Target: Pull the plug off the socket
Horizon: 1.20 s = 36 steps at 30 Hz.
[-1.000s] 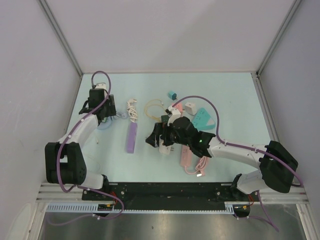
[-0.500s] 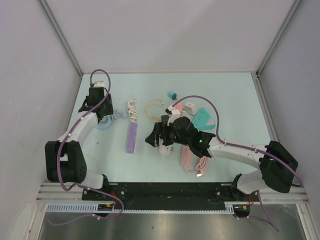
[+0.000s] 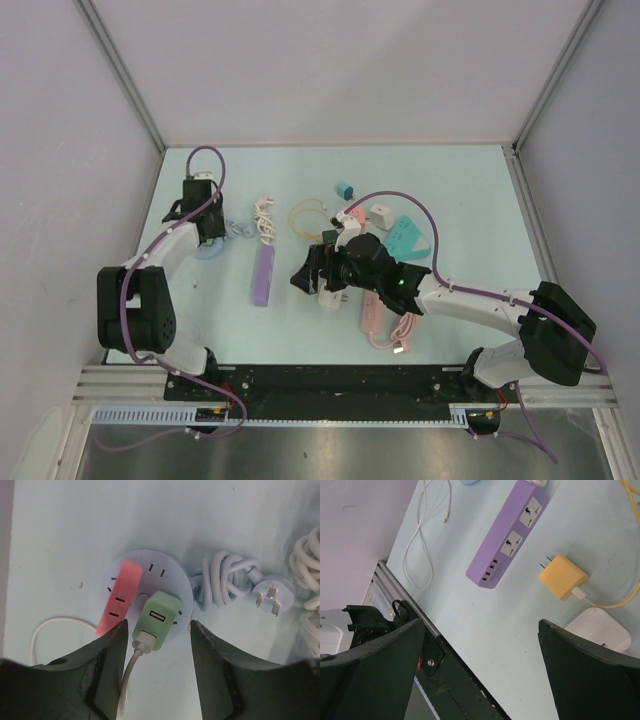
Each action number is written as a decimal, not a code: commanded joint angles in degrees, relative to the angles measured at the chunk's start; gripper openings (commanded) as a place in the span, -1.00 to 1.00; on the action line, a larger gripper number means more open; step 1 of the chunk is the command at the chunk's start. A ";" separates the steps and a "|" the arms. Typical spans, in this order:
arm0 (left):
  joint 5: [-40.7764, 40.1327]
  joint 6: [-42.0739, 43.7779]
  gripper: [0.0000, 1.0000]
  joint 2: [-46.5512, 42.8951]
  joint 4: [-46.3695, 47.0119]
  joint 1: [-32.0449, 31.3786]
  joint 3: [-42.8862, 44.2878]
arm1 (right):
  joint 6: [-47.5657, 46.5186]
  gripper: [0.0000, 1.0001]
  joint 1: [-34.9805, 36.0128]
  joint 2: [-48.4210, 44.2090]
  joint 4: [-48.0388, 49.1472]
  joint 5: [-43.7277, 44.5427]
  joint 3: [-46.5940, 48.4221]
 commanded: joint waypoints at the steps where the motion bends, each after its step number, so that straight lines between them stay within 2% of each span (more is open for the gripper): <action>1: 2.19 0.98 0.11 1.81 1.30 0.36 -0.83 | -0.38 0.99 0.29 -2.02 0.77 0.66 0.05; 8: 3.60 1.51 -0.06 2.60 1.21 2.12 -0.57 | -0.64 0.99 0.29 -1.85 0.60 0.75 0.05; 12: 5.44 1.68 -0.62 3.22 0.60 2.12 -0.13 | -0.64 0.99 0.29 -1.50 0.69 0.75 0.14; 14: 6.41 0.81 -0.70 3.31 -0.54 2.12 -0.04 | -0.64 0.99 0.29 -1.15 0.86 0.84 0.14; 18: 7.47 -2.44 -0.99 1.47 -3.18 2.12 -1.09 | -0.03 0.99 0.20 -0.18 1.48 1.10 0.14; 25: 8.34 -10.35 -0.99 -5.73 -6.07 2.21 -6.63 | 5.32 0.92 0.82 4.29 7.43 1.28 0.14; 30: 8.69 -12.90 -0.99 -9.78 -7.49 2.12 -10.23 | 9.73 0.66 5.55 12.36 16.50 1.10 0.84; 36: 10.54 -13.70 -0.99 -14.97 -7.75 2.12 -14.98 | 11.04 0.56 10.57 21.96 18.26 3.30 8.66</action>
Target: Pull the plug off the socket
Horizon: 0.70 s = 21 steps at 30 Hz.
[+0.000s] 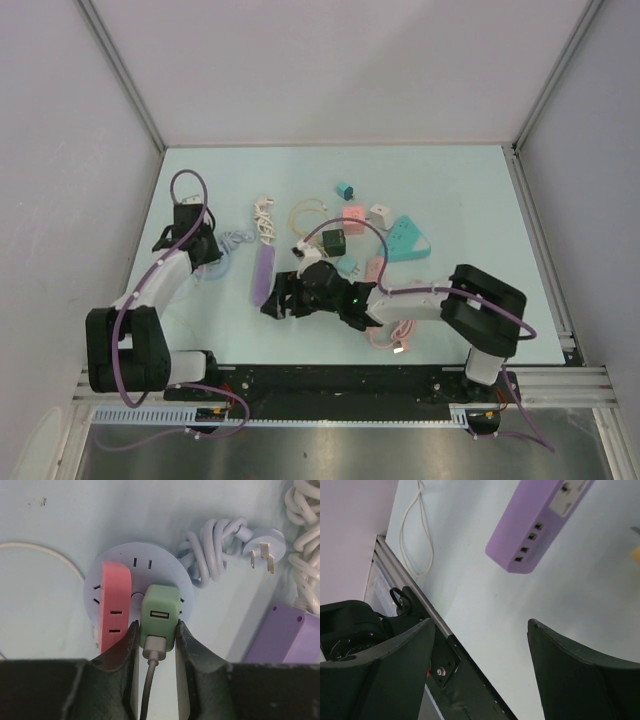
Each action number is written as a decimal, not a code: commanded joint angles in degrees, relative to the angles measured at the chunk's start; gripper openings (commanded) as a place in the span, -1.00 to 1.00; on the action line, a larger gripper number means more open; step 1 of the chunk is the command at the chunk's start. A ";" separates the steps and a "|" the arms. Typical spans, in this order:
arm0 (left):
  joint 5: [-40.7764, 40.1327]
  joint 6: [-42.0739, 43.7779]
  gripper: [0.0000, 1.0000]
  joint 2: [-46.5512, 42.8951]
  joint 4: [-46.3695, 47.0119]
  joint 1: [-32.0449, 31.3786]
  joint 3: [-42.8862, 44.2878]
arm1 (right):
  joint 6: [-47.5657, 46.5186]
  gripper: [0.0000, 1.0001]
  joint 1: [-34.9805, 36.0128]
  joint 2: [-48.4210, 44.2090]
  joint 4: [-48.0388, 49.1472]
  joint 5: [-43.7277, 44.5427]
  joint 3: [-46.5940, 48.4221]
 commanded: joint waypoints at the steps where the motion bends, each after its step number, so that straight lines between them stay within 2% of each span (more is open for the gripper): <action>1: 3.50 -2.42 -0.99 -3.85 -3.77 0.17 -3.59 | 2.85 0.55 3.16 6.29 7.22 1.90 6.09; 8: 7.19 -0.84 -0.99 -7.63 -3.95 0.26 -6.14 | 6.90 0.41 3.78 17.20 14.53 -0.46 11.71; 17: 9.39 -0.49 -0.99 -9.30 -3.07 -0.88 -7.73 | 10.50 0.44 0.72 24.67 16.12 2.51 16.72; 21: 9.31 -0.13 -0.99 -8.95 -3.42 -4.92 -7.64 | 11.47 0.44 -2.10 26.26 15.15 3.13 17.52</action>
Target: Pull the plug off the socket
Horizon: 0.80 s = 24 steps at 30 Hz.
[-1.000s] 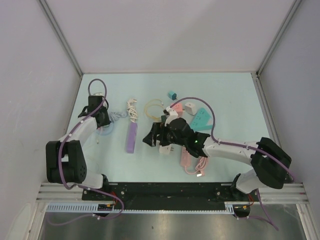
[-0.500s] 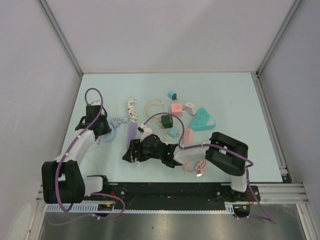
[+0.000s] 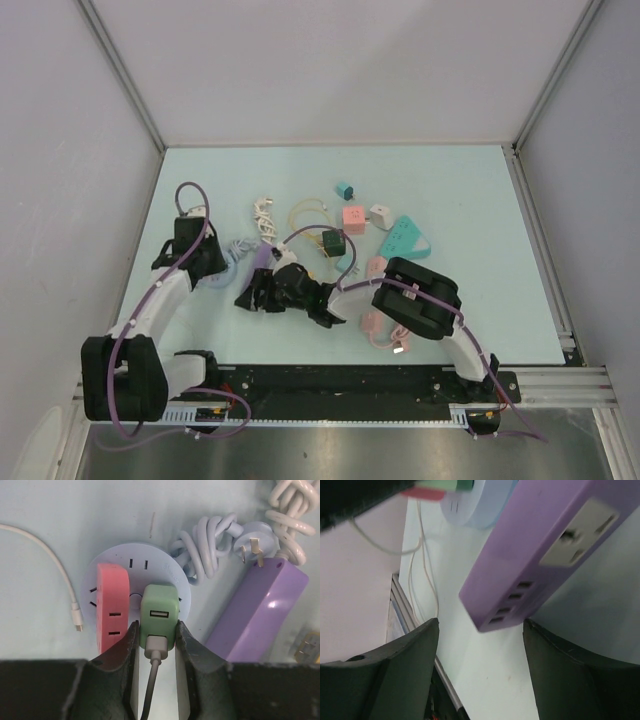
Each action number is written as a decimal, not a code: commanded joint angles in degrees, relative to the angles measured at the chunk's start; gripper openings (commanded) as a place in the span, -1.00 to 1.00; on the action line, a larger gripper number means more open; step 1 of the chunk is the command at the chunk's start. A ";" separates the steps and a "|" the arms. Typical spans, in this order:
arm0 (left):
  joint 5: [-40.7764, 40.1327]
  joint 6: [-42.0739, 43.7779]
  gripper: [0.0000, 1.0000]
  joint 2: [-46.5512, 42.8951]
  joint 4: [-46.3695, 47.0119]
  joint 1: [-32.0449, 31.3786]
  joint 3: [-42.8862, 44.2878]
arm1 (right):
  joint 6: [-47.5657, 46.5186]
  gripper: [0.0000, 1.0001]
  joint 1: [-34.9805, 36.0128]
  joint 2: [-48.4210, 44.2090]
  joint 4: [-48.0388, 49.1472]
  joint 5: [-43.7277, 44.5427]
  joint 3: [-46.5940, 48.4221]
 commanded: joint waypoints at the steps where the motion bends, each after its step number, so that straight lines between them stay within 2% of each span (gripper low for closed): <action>1: 4.21 -0.62 -0.99 -0.06 -2.57 -4.37 -1.24 | 2.00 0.45 -4.02 1.89 1.90 3.04 2.50; 11: 4.13 -0.97 -0.99 -1.37 -1.78 -5.09 -1.24 | 2.71 0.45 -8.16 3.74 1.64 1.11 3.29; 16: 3.16 -0.79 -0.99 -1.29 -1.78 -5.09 -0.97 | -1.24 0.42 -4.83 0.41 -1.52 1.98 3.29; 20: -2.38 -1.14 -0.99 -1.64 -2.56 -3.60 -0.53 | -3.88 0.41 -2.45 -2.14 -7.66 7.51 3.64; 24: -3.26 -1.84 -0.99 -3.39 -2.13 -2.80 -1.23 | -3.88 0.29 -0.96 -2.68 -7.68 8.14 3.82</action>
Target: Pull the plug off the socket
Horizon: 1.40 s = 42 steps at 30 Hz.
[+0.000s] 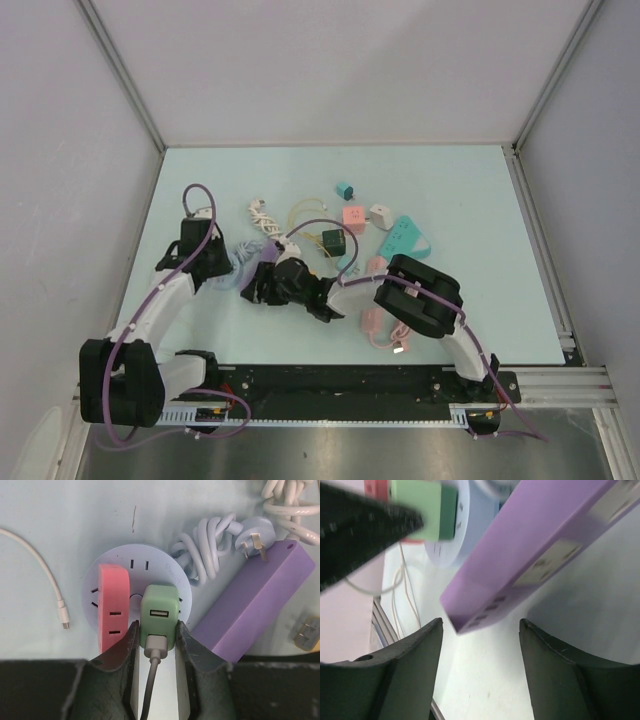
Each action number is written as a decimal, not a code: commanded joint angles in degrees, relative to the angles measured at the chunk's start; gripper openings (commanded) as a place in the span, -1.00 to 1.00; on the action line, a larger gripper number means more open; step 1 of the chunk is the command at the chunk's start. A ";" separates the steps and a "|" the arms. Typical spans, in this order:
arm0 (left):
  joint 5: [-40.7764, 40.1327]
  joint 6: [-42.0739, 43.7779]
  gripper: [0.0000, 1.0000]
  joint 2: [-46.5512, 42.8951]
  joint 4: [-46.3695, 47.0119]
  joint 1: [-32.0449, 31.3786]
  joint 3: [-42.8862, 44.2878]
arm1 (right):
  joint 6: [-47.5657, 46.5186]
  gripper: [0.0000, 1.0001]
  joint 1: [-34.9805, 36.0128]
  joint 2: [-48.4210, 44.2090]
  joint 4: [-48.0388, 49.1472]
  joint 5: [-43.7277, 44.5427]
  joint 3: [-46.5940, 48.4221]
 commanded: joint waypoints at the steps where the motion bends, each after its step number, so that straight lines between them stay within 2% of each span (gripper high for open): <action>1: -2.38 -2.02 -0.99 -2.67 -1.82 1.02 -1.34 | -0.98 0.26 1.86 -2.46 -1.92 3.48 1.52; 5: -3.34 -2.81 -0.99 -2.50 -2.08 2.08 -1.52 | 0.61 0.03 4.67 0.17 5.99 2.26 1.52; 7: -4.31 -3.34 -1.00 -3.20 -2.35 2.34 -1.61 | 0.35 -0.19 5.47 2.28 11.16 1.64 2.05; 8: -5.45 -3.43 -0.99 -3.90 -2.44 2.43 -1.61 | -1.48 -0.38 5.56 2.90 12.24 1.81 2.57; 11: -6.43 -3.78 -0.99 -4.87 -2.79 2.52 -1.96 | -5.53 -0.57 5.73 5.53 13.13 2.43 5.64; 20: -5.46 -3.96 -0.99 -4.43 -2.70 2.52 -1.79 | -13.01 -0.69 5.38 8.27 8.57 10.49 8.64; 24: -3.18 -4.04 -1.00 -4.17 -2.70 2.52 -1.79 | -11.96 -0.70 2.75 7.92 4.78 12.01 8.64; 34: 2.80 -5.54 -0.99 -5.57 -1.56 2.52 -2.75 | -8.00 -0.53 -2.79 9.49 6.36 3.42 9.78; 37: 5.87 -5.36 -0.99 -6.98 -0.50 2.52 -3.37 | -5.72 -0.41 -3.41 10.02 7.76 -1.59 9.87; 42: 9.04 -5.01 -0.99 -8.39 0.29 2.43 -3.81 | -2.22 -0.06 -3.14 10.11 8.99 -5.57 9.87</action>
